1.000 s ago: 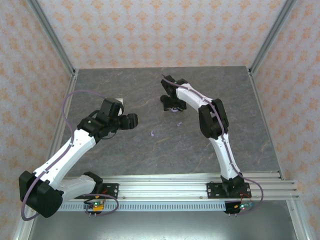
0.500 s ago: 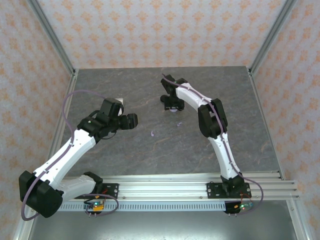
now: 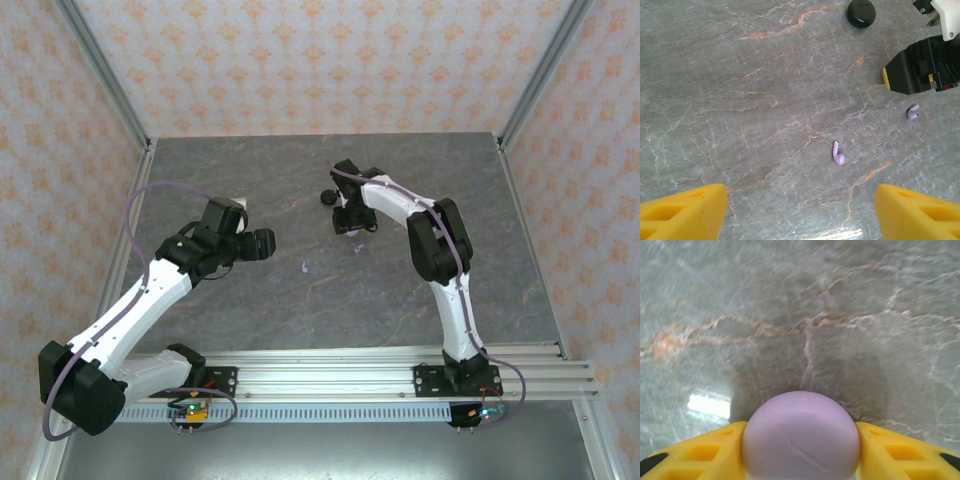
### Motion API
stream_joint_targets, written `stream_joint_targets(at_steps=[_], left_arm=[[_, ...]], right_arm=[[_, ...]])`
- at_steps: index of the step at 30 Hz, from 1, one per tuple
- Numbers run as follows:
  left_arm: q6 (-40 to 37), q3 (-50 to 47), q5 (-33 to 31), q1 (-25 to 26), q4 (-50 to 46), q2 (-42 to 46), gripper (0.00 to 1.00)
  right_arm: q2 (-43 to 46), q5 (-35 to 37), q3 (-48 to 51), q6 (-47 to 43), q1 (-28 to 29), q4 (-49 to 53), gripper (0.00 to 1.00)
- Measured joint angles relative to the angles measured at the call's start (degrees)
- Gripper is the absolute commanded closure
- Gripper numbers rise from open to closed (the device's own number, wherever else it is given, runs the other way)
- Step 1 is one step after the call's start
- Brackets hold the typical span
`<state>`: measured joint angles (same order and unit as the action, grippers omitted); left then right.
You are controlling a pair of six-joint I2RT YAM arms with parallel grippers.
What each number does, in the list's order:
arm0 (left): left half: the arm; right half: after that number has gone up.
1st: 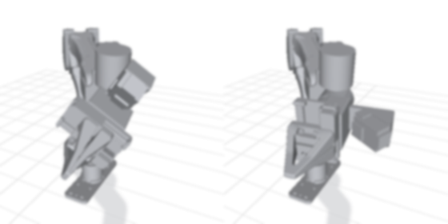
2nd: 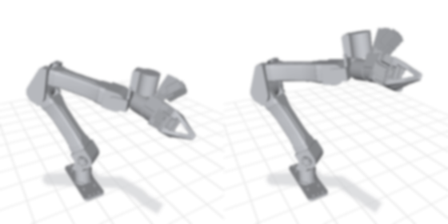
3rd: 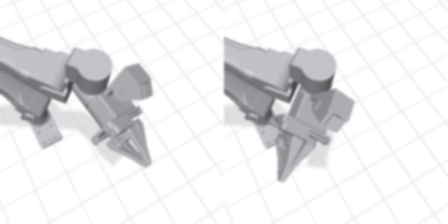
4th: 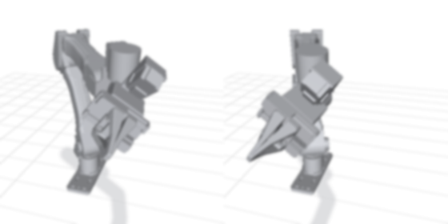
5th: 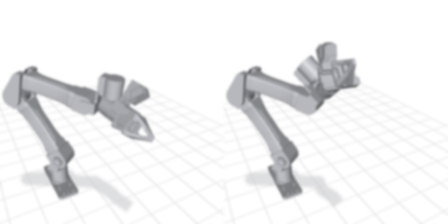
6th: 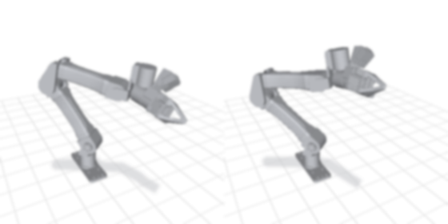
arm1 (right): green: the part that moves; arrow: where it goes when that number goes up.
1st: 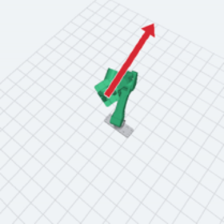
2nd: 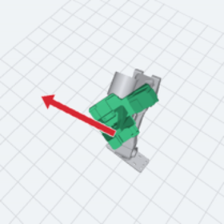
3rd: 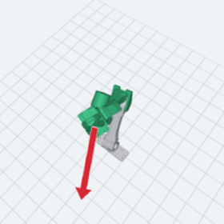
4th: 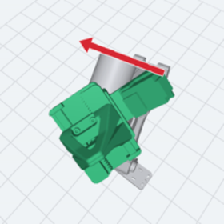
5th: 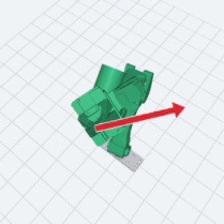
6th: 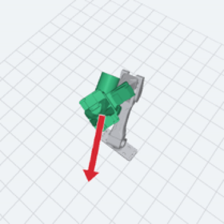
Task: Insert wireless bluetooth earbuds into charging case
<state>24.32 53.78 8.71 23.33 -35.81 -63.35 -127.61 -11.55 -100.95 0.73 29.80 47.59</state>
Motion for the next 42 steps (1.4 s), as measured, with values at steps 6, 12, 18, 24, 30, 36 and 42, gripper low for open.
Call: stream_joint_targets(at_steps=[6,12,18,24,30,36,42], left_arm=[[0.26,-0.26,0.0,0.0,0.04,0.0,0.23],[0.26,-0.7,0.0,0.0,0.02,0.0,0.23],[0.31,-0.7,0.09,0.0,0.07,-0.07,0.23],[1.6,-1.03,2.34,0.0,1.44,-2.73,0.23],[2.82,-1.03,6.32,-0.02,6.32,-9.33,0.24],[3.3,1.66,10.93,-0.02,11.91,-20.35,0.26],[4.96,7.06,14.51,-0.02,17.57,-31.54,0.34]], right_arm=[[0.37,0.13,0.68,-4.31,1.99,-0.13,0.48],[0.37,0.17,0.63,-6.88,4.61,0.02,0.44],[0.37,0.2,0.55,-7.74,5.9,0.42,0.32],[0.55,-1.38,0.59,-5.86,4.83,0.17,0.31],[7.5,-7.67,6.32,-0.81,0.9,-3.63,0.31],[17.16,-14.71,14.84,6.82,-4.13,-9.68,0.35],[19.12,-19.45,21.57,15.43,-5.53,-15.5,0.49]])
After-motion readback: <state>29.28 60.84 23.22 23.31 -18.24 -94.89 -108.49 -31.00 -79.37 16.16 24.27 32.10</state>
